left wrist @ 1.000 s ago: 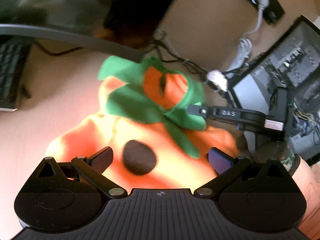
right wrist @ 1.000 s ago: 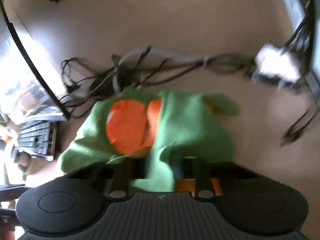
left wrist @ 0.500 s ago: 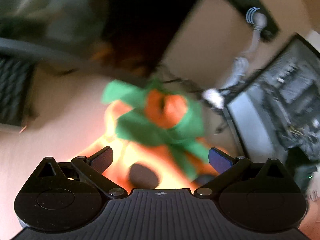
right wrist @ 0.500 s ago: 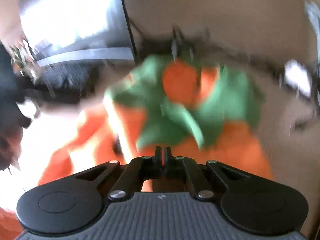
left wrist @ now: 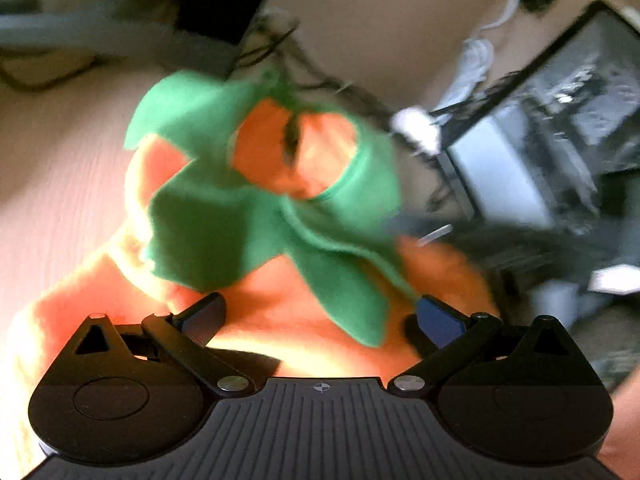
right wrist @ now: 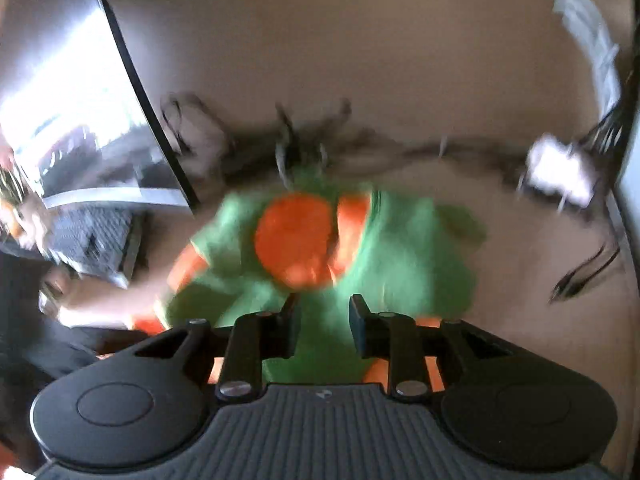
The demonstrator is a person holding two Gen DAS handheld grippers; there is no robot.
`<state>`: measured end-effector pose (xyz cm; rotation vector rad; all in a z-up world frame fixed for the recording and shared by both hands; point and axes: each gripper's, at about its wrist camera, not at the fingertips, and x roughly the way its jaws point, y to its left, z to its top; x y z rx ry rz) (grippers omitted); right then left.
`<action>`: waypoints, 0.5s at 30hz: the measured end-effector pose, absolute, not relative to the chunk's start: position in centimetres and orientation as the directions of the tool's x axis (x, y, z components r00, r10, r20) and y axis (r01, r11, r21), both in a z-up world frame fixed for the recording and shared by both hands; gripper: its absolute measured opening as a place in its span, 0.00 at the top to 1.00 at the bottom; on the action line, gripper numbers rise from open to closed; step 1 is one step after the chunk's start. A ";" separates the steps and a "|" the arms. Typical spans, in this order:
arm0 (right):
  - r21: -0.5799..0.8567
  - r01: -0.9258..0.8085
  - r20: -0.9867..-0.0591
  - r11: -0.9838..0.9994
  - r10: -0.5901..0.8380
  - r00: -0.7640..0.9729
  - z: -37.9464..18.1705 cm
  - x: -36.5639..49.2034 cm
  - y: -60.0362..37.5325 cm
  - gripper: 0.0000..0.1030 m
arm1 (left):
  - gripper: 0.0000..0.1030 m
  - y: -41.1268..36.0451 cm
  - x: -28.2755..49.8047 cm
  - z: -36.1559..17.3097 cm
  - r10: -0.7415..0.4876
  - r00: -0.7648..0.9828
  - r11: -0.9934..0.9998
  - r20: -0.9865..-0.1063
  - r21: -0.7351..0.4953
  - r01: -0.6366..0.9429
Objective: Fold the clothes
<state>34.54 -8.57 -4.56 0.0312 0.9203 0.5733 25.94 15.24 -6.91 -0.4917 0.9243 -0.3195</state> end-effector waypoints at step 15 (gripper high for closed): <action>-0.035 -0.486 -0.715 0.873 0.318 0.623 -3.3 42.5 -3.3 0.51 | 0.00 14.1 25.9 -7.4 -0.379 0.582 0.897 -0.719 -0.440 0.041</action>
